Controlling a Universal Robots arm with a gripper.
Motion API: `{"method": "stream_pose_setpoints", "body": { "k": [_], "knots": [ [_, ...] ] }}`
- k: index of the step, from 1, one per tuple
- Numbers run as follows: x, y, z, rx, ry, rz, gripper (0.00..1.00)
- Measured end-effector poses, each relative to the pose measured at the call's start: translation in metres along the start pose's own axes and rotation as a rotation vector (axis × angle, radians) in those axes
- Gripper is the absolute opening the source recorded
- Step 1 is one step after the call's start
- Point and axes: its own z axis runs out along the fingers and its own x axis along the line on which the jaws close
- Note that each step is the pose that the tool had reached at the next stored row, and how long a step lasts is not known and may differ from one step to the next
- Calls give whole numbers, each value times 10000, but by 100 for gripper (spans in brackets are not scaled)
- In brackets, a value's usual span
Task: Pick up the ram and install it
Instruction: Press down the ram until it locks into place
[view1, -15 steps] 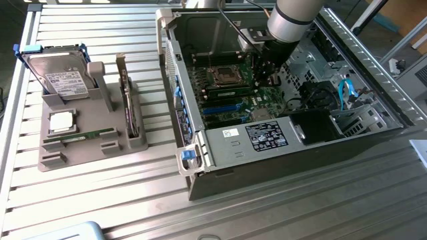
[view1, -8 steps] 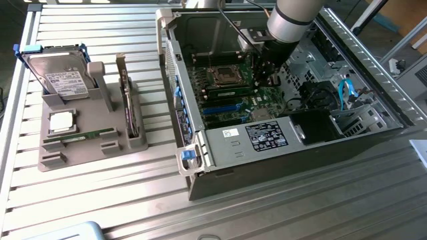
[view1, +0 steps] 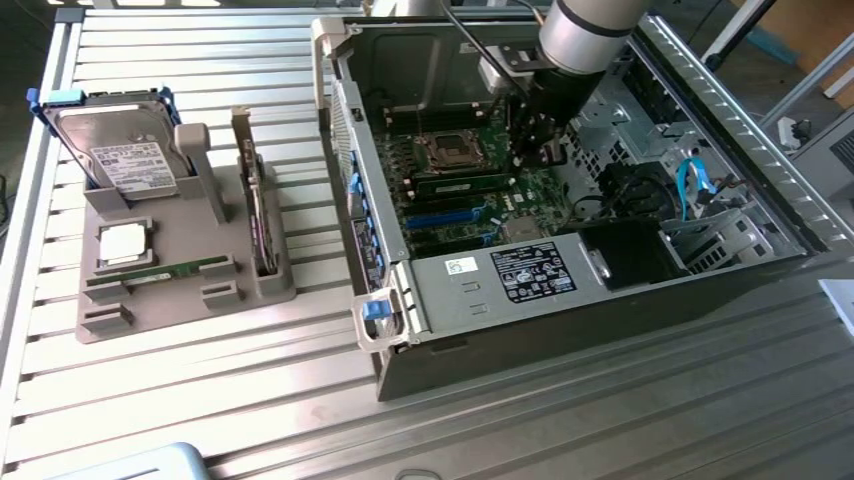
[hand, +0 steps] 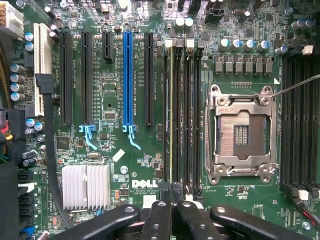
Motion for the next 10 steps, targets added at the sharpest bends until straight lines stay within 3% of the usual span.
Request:
{"method": "stream_pose_setpoints", "body": {
  "k": [4, 10],
  "knots": [
    [-46, 0, 2, 4, 1, 0, 10],
    [-71, 2, 32, 20, 55, -1, 10]
  ]
}}
